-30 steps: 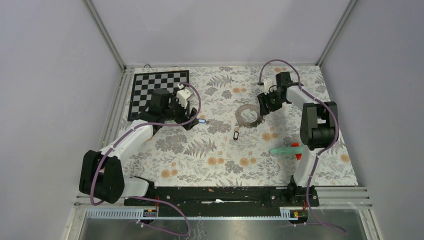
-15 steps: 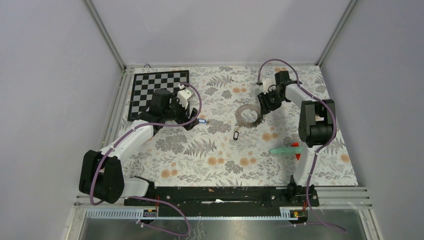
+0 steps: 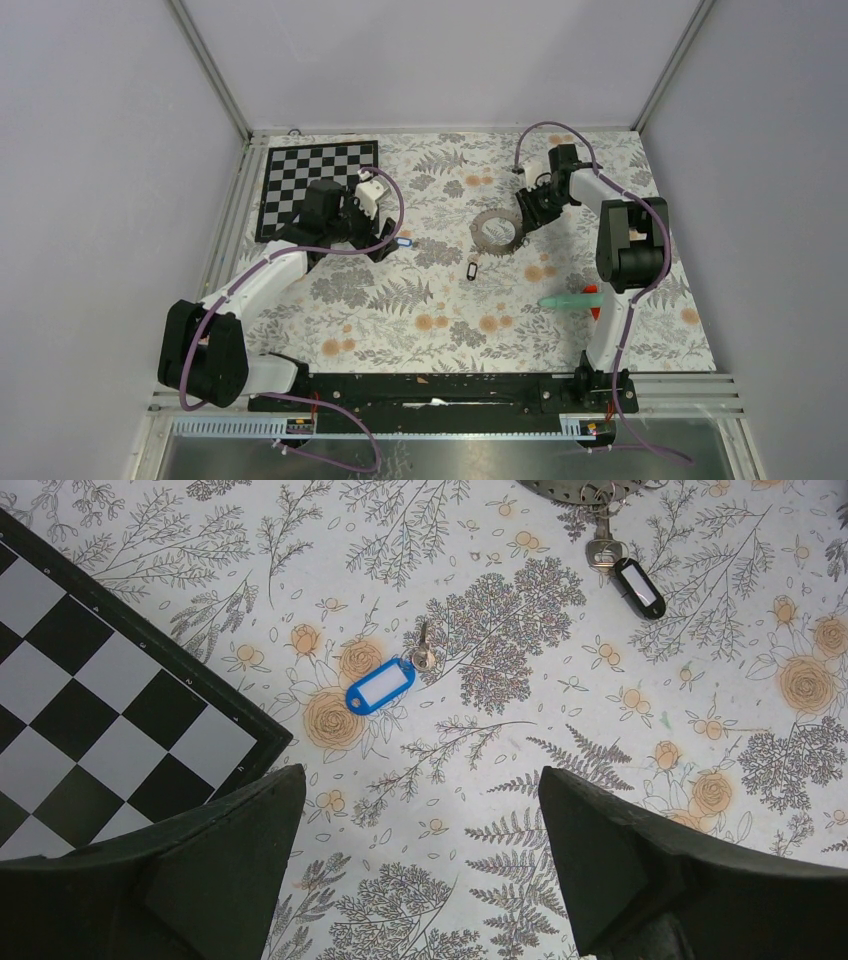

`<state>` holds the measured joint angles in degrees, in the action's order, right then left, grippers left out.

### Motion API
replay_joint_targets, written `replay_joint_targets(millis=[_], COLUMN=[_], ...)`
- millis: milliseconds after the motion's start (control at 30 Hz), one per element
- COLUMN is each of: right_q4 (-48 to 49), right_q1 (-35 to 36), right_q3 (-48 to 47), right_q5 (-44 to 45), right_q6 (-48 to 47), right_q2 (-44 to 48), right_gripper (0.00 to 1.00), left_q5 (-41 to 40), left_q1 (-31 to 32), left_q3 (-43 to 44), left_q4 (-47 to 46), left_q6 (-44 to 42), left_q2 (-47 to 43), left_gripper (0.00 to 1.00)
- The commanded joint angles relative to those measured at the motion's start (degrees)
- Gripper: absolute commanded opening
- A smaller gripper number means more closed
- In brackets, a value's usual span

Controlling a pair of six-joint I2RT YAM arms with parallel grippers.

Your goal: Put the keys on the keyring

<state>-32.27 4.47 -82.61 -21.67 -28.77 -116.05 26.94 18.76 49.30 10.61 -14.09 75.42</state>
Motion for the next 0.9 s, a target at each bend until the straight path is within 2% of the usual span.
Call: replay_joint_targets(millis=[0,333,500,700,867], right_q4=[-1.54,-1.48,-2.16,-2.36,-3.95], right_q1=[0.28,0.28,0.28,0.23,0.28], right_q3=[0.41,0.64,0.03,-0.27,-0.89], right_q5=[-0.30,-0.41,-0.68,-1.01,-5.02], right_q6=[-1.11,-1.04,-0.90,-1.19,-2.15], right_q2=[-1.19,-0.84,0.27,3.80,7.84], right_gripper=[0.41,0.32,0.20,0.00,0.00], left_q5=[-0.01,0.07,0.00,-0.39,0.28], left_q1=[0.31,0.48,0.64,0.92,1.09], left_q3=[-0.34,-0.42,-0.17,0.65,2.98], left_q4=[-2.75,-2.75,-2.70,-2.70,-2.61], left_q6=[-1.10,-1.38,-1.83,-3.90,-4.45], left_q2=[-1.94,-2.00,-1.87,-1.06,0.30], left_gripper=[0.99,0.99,0.99,0.99,0.99])
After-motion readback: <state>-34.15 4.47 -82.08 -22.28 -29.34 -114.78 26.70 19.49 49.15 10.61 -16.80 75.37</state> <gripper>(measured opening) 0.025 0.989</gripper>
